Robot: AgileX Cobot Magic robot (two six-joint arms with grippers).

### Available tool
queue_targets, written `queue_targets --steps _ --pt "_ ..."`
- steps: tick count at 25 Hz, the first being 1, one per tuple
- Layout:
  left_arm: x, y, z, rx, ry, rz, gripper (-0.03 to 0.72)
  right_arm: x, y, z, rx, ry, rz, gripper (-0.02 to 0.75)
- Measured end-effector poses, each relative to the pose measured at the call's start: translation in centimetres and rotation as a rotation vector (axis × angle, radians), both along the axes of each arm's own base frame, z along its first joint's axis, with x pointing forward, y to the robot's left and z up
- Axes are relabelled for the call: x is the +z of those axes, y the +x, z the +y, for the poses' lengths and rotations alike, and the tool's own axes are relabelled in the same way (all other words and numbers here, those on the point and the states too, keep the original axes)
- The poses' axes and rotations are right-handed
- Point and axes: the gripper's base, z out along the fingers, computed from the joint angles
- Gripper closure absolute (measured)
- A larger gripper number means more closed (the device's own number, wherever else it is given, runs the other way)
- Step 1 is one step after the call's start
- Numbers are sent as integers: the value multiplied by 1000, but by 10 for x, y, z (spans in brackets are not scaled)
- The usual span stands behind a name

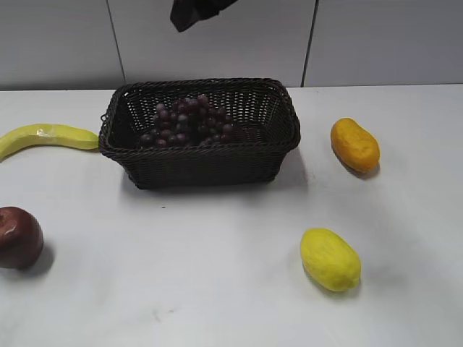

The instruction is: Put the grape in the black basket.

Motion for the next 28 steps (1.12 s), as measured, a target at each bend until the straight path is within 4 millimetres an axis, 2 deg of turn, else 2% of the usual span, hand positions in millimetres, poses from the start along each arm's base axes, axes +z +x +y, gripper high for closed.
queue_targets --steps 7,13,16,22,28 --pt "0 0 0 0 0 0 199 59 -39 -32 -16 -31 -38 127" --pt "0 0 0 0 0 0 199 83 -79 -70 -94 -92 -73 135" --pt "0 0 0 0 0 0 199 81 -98 -89 -141 -137 -43 141" --pt "0 0 0 0 0 0 199 51 -136 -116 -156 -210 41 141" --pt "0 0 0 0 0 0 199 28 -183 -151 -232 -176 36 80"
